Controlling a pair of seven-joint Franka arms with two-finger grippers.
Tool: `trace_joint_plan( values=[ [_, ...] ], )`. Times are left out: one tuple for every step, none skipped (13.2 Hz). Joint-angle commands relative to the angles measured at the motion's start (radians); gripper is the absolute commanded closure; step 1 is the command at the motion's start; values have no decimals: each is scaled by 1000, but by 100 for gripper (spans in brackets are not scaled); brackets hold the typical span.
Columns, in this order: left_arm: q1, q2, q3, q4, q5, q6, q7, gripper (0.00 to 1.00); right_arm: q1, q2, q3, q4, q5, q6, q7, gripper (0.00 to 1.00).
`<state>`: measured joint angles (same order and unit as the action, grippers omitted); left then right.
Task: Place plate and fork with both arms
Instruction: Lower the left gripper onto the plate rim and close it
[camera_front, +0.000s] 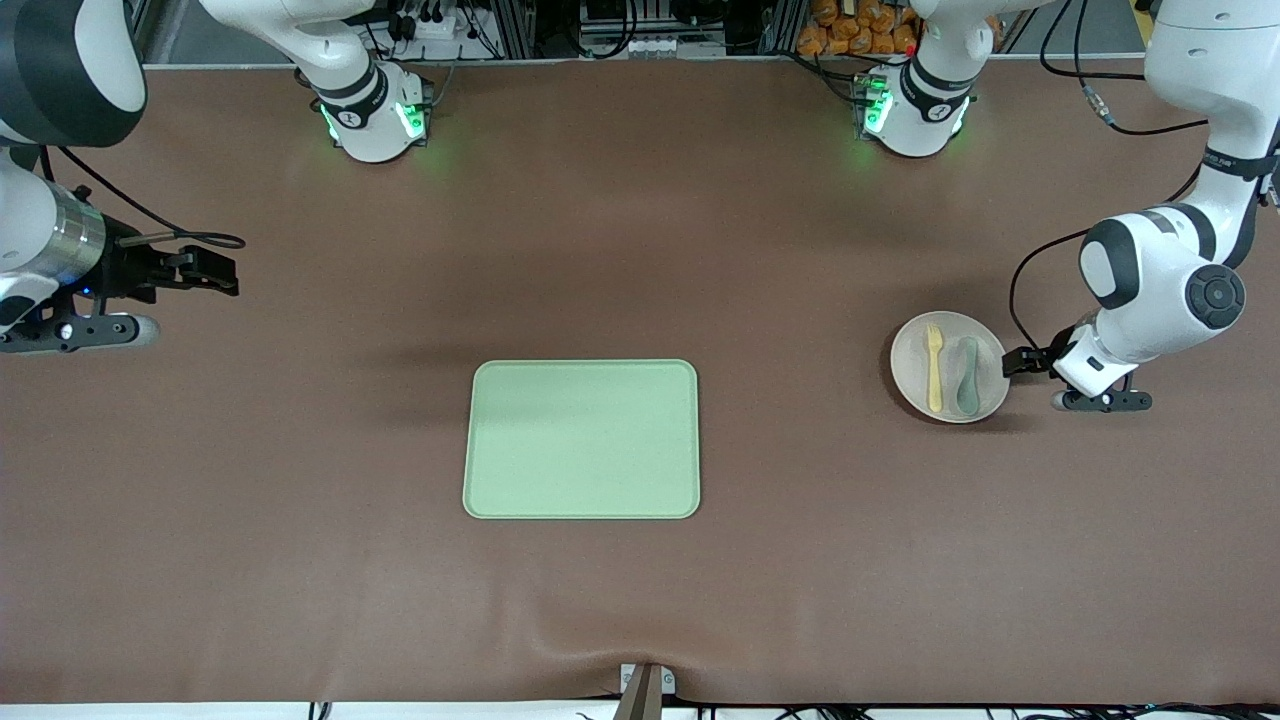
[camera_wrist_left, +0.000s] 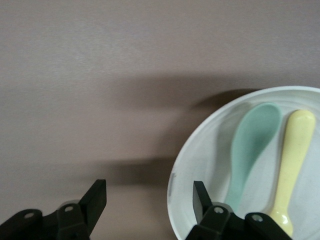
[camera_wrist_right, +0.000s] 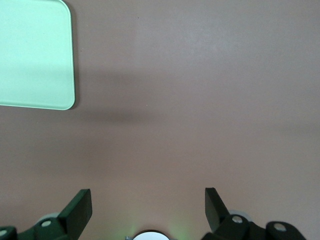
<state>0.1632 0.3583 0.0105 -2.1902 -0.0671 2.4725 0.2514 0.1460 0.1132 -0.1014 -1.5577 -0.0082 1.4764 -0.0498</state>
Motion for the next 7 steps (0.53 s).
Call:
trace_joint_plan(
  values=[
    [9,19,-9,-5,-81,16,72,25,0,0,3,-13,-10,30,-7,0],
    [9,22,-9,-3,-95,16,90,27,-6,0,3,-13,-10,31,-8,0],
    [10,24,-9,-3,-102,16,112,32,-19,0,3,-12,-10,38,-8,0],
    [10,30,-9,-5,-112,16,127,36,-23,0,3,-12,-10,45,-8,0],
    [10,33,-9,-5,-120,16,147,42,-25,0,3,-13,-10,48,-7,0],
    [12,36,-9,-3,-122,16,166,45,-26,0,3,-12,-10,48,-8,0],
    [13,40,-9,-2,-122,16,172,48,-29,-1,2,-12,-10,51,-8,0]
  ],
)
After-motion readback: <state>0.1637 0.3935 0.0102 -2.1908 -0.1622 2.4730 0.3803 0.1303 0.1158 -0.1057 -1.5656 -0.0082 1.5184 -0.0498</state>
